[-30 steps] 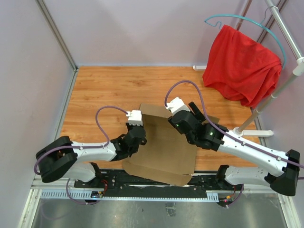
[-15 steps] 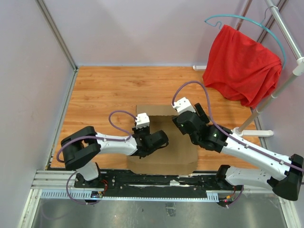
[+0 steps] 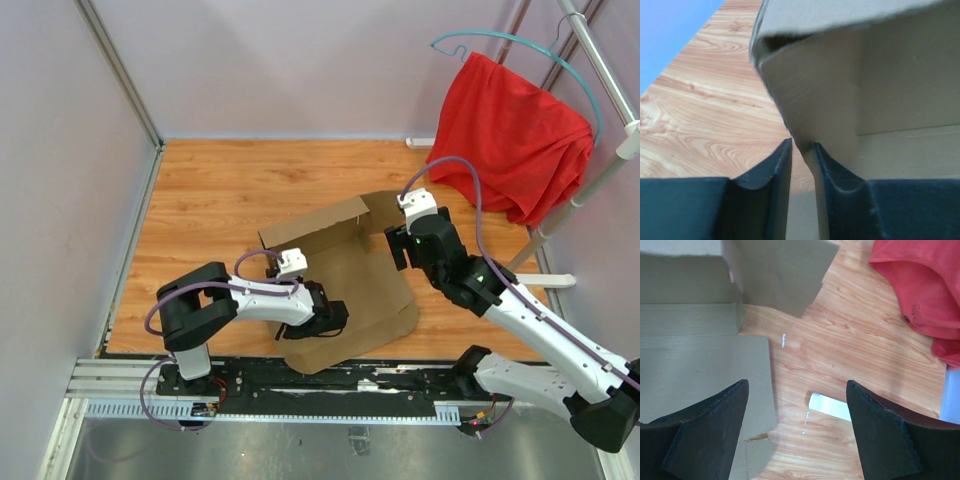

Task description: Fold the paper box

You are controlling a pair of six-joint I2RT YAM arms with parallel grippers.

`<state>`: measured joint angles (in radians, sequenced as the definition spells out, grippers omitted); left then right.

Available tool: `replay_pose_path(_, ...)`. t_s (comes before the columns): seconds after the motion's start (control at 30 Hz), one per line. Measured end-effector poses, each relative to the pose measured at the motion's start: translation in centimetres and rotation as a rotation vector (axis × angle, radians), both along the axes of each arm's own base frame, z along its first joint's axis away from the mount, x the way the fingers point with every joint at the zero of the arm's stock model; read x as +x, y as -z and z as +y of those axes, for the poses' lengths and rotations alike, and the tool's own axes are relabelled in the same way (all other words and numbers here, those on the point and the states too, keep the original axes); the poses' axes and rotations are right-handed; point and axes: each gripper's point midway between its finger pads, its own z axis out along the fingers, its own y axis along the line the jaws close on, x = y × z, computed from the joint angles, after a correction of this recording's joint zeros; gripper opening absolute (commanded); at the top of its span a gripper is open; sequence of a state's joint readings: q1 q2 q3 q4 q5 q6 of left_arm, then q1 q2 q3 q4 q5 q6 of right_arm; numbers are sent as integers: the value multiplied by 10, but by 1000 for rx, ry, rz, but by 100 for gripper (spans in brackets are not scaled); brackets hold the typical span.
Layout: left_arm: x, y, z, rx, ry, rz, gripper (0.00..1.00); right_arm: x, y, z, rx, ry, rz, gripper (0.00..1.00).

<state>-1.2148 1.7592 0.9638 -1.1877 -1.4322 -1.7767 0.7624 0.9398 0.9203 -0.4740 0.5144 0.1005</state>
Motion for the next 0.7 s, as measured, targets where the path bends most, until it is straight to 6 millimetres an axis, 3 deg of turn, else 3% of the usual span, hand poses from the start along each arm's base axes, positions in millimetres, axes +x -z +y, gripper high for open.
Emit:
replay_pose_path(0.17, -4, -7, 3, 27, 6, 6, 41, 0, 6, 8, 8, -33, 24, 80)
replay_pose_path(0.57, -24, -58, -42, -87, 147, -32, 44, -1, 9, 21, 36, -84, 43, 80)
replay_pose_path(0.7, -28, -72, -47, -130, 169, -38, 43, -2, 12, 26, 57, -111, 46, 80)
